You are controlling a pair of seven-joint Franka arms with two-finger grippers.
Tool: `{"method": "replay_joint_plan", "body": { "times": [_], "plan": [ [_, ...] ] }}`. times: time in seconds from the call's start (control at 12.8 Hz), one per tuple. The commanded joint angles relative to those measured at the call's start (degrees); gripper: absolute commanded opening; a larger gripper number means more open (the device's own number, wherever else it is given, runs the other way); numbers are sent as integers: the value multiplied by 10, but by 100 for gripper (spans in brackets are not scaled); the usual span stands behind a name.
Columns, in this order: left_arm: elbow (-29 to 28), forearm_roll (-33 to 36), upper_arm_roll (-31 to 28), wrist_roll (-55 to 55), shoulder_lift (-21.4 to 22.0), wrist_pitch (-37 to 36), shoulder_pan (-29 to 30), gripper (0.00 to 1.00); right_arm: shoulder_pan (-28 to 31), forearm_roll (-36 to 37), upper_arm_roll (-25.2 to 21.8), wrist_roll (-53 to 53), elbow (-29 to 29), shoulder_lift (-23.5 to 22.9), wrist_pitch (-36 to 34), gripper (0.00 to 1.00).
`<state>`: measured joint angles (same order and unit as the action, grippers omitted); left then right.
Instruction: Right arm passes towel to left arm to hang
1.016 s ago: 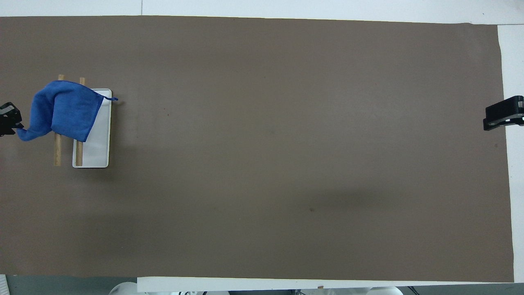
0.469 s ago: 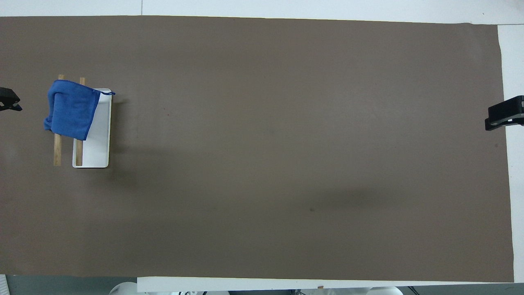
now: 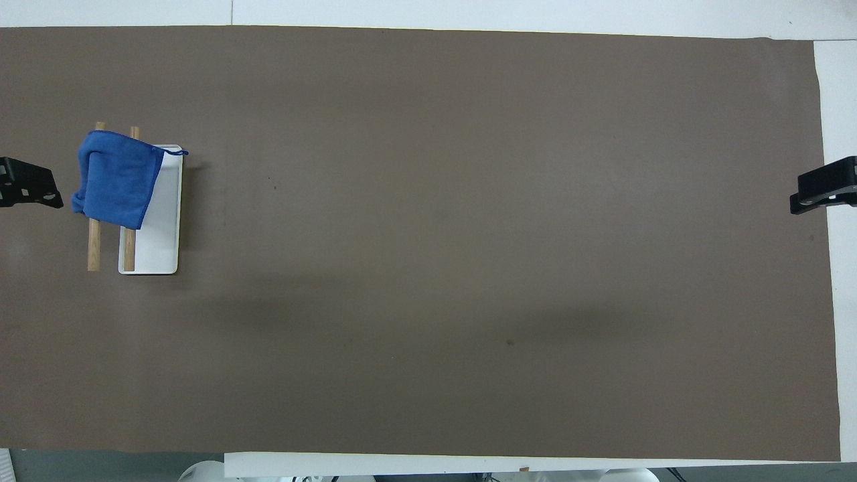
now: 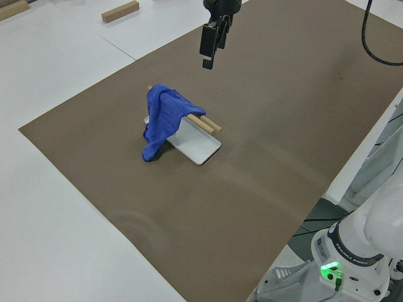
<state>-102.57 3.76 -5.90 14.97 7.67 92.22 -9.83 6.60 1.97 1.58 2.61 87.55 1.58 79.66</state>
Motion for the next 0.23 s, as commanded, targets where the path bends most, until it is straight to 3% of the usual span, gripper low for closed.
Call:
{"method": "replay_joint_plan", "body": {
  "times": [0.0, 0.16],
  "plan": [
    [14, -13, -7, -131, -4, -34, -4, 100, 11, -13, 0, -14, 12, 8, 5, 100],
    [18, -14, -9, -129, -5, -26, -2, 100, 11, -13, 0, -15, 13, 8, 8, 100]
  ]
}}
